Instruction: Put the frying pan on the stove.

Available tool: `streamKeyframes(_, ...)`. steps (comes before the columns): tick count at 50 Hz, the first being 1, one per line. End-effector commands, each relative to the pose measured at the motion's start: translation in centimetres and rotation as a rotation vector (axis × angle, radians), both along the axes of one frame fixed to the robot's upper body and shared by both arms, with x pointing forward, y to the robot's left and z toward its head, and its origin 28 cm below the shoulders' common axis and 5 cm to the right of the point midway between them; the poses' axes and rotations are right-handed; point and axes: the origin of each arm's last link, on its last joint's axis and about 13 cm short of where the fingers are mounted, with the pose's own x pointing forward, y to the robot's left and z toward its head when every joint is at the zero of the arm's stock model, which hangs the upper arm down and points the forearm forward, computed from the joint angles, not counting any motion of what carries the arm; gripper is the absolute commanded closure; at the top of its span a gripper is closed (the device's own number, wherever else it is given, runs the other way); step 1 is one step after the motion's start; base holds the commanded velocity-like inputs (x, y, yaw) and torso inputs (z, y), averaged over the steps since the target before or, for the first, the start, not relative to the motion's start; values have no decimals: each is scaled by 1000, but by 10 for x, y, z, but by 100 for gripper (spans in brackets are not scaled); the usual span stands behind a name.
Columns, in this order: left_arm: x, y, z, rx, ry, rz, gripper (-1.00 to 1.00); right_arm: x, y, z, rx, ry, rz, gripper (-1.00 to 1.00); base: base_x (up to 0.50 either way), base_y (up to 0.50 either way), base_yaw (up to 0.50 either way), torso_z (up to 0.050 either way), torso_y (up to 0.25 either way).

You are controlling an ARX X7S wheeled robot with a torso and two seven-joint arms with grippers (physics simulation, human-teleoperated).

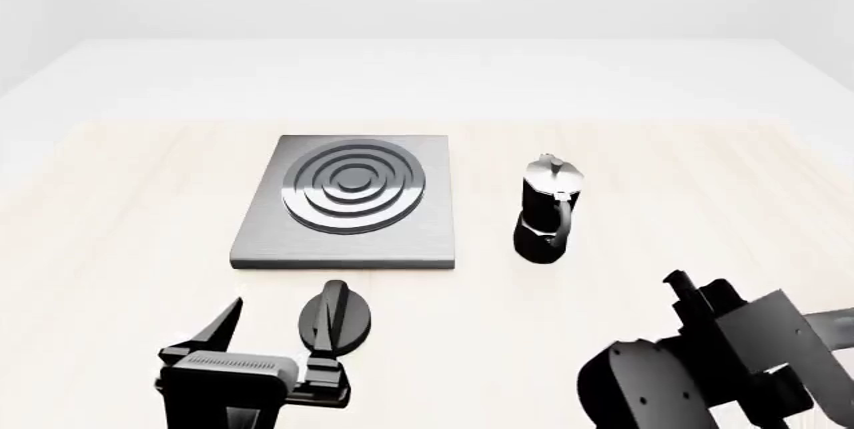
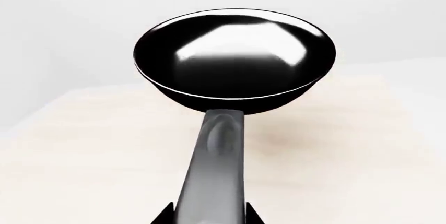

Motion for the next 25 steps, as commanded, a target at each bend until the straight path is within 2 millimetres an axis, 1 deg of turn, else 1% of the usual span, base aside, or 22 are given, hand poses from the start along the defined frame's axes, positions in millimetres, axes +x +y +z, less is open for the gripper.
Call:
streamKeyframes(1, -1, 0, 0, 1, 0, -1, -100, -3, 5, 16, -86, -57, 65, 100, 0, 0, 0, 0, 0)
streamKeyframes(24, -1, 0, 1, 3, 0, 8, -100, -4, 27, 35, -177, -137, 274, 100, 0, 0, 0, 0, 1)
streamKeyframes(25, -1, 0, 1, 3, -1, 8, -100, -5, 29, 36, -176, -147, 305, 100, 0, 0, 0, 15, 0)
